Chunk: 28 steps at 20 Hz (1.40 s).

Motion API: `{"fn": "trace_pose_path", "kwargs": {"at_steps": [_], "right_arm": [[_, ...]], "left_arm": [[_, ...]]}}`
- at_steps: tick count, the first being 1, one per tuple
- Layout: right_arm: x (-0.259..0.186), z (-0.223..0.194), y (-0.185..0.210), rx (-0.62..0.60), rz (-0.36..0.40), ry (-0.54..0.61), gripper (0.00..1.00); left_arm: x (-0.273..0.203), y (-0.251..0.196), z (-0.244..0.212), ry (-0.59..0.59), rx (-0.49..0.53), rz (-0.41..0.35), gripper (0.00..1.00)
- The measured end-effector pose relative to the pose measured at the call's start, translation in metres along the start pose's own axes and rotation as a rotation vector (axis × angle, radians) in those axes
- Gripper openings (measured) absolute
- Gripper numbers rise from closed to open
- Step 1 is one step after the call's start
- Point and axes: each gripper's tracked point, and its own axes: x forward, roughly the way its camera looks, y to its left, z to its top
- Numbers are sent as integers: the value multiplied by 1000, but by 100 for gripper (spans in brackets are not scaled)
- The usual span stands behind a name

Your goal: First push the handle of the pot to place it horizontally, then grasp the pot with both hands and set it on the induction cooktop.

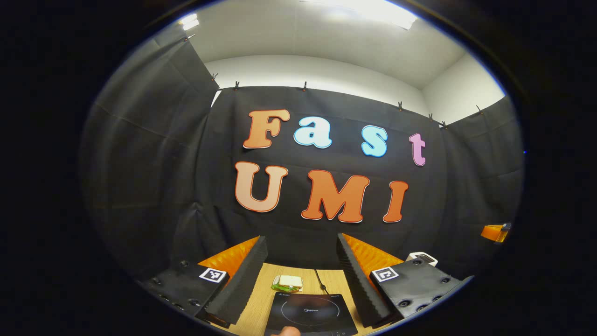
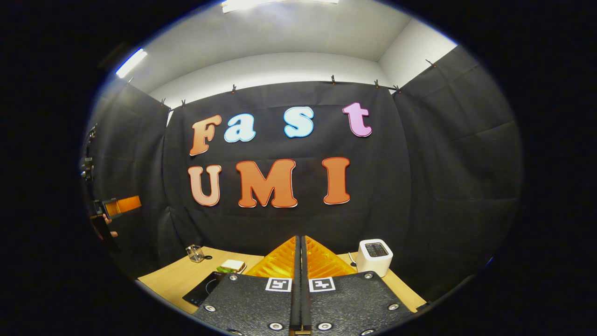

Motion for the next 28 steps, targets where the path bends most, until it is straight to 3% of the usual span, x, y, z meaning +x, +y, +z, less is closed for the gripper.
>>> {"fn": "trace_pose_path", "kwargs": {"at_steps": [7,10,18,28], "right_arm": [[-11,-48,27,-104,41,44,0],[-17,-80,48,-87,110,107,0],[-30,-187,65,-53,155,299,0],[-63,-303,56,-7,172,557,0]], "left_arm": [[0,-2,-2,9,-11,-13,98],[1,0,-1,5,-16,-5,98],[0,1,-3,3,18,0,98],[-2,2,-10,13,34,-16,98]]}}
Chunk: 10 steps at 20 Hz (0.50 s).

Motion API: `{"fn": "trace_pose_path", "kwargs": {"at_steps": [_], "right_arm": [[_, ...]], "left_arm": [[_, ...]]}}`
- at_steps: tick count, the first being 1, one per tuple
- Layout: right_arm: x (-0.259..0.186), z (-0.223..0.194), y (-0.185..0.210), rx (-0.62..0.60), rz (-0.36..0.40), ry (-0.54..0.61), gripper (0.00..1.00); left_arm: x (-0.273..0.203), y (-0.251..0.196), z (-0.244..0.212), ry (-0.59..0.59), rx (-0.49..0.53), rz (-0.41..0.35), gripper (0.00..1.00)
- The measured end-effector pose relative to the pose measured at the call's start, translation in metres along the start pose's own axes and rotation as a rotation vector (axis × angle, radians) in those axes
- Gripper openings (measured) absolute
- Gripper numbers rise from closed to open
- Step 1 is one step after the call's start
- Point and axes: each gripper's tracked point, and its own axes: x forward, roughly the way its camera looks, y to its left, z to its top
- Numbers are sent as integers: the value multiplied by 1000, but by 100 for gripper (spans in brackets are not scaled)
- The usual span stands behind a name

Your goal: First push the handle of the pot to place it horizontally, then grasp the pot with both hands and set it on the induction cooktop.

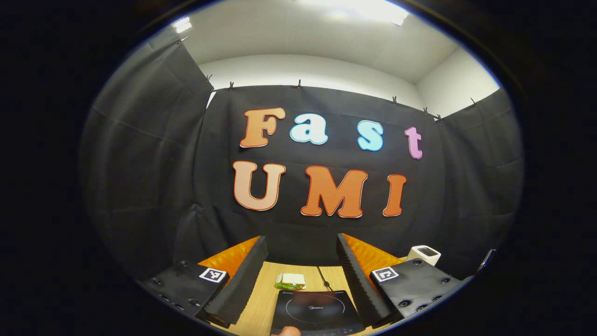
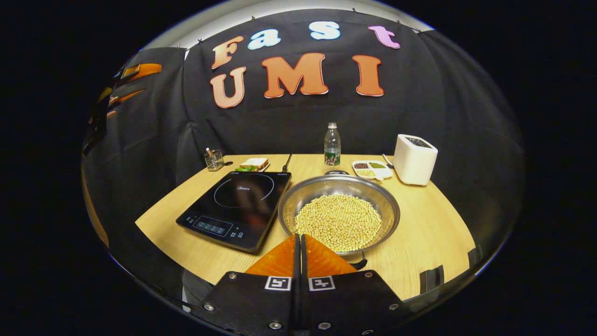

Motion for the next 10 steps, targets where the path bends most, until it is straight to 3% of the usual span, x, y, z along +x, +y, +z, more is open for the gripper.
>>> {"fn": "trace_pose_path", "kwargs": {"at_steps": [10], "right_arm": [[36,-66,-3,75,14,174,0]], "left_arm": [[-3,-1,-4,8,-5,2,98]]}}
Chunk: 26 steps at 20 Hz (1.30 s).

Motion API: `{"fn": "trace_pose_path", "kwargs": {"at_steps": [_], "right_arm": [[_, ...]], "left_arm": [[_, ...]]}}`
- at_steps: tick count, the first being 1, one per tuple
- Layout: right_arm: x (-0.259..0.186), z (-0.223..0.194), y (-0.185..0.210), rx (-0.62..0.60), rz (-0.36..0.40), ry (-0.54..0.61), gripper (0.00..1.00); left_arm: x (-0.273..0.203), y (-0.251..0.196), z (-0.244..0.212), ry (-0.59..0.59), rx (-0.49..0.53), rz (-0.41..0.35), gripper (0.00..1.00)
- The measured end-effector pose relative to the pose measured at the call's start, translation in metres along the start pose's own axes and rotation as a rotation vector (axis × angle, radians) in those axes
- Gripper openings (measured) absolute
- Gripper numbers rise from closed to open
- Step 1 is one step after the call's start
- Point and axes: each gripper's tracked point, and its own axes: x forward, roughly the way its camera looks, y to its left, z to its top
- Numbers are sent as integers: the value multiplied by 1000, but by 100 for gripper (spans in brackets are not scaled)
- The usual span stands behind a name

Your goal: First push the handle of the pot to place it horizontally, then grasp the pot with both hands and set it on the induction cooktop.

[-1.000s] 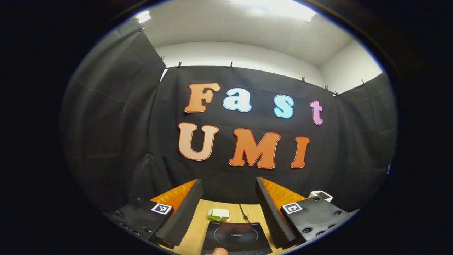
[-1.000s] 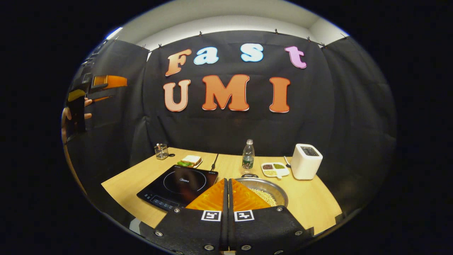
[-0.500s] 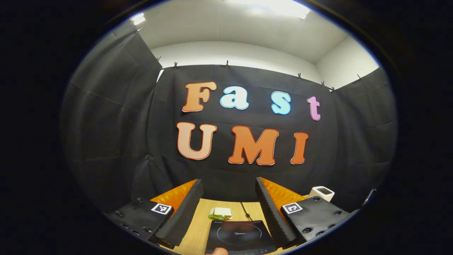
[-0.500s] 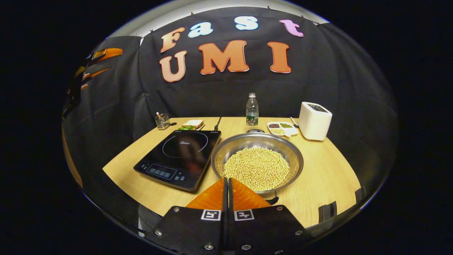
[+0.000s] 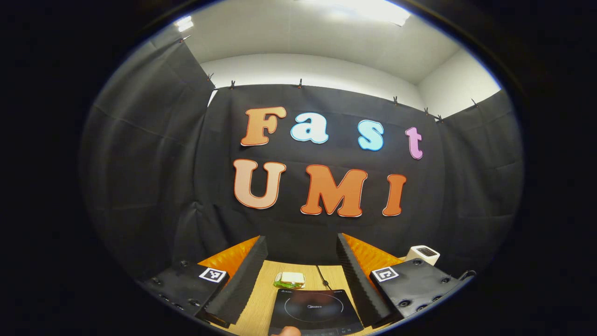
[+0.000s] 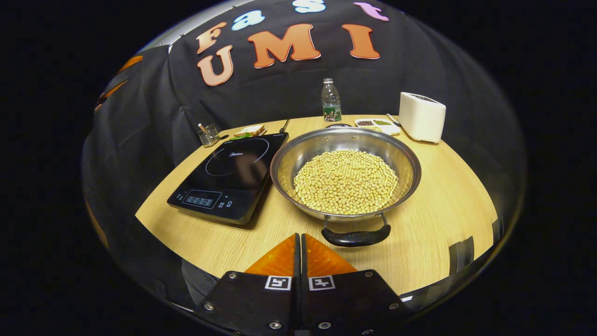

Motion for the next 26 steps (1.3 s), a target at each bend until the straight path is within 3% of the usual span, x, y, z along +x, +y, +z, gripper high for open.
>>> {"fn": "trace_pose_path", "kwargs": {"at_steps": [2,5,12,23,26], "right_arm": [[6,0,-10,10,-20,5,0],[8,0,-11,83,18,13,0],[15,2,-46,78,-66,13,0],[26,11,-93,110,-145,22,0],[32,7,-115,114,-207,43,0]], "left_arm": [[0,-1,0,2,2,0,98],[3,3,-3,5,0,5,98],[15,12,-12,22,-8,41,97],[34,-9,-21,29,12,13,98],[38,-18,-20,25,9,0,98]]}}
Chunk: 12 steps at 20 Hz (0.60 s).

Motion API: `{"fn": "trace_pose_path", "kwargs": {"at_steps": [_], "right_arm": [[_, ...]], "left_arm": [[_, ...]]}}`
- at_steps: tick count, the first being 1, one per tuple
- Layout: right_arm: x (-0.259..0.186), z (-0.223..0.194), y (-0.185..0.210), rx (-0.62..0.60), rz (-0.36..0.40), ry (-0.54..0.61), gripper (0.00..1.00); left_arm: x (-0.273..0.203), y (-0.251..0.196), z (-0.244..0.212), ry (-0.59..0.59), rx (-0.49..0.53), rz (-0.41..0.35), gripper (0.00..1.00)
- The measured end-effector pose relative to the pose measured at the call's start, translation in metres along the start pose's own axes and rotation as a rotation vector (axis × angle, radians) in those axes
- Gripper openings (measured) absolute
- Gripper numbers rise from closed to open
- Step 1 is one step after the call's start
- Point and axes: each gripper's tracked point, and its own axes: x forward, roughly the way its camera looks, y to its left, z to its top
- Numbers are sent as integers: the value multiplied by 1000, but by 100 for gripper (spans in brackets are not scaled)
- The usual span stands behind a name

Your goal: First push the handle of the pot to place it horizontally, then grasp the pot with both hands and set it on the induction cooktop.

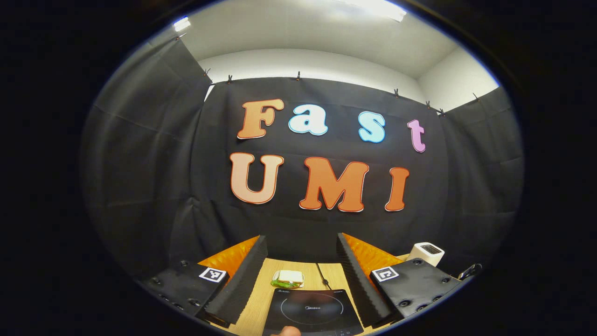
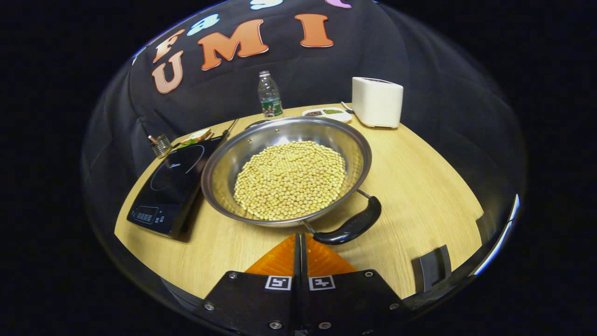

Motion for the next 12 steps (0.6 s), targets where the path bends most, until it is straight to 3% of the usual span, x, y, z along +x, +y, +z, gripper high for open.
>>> {"fn": "trace_pose_path", "kwargs": {"at_steps": [4,12], "right_arm": [[7,3,-9,80,14,17,0],[27,24,-43,180,-37,2,0]], "left_arm": [[6,-14,0,0,4,-26,98],[22,-34,0,5,15,-52,98]]}}
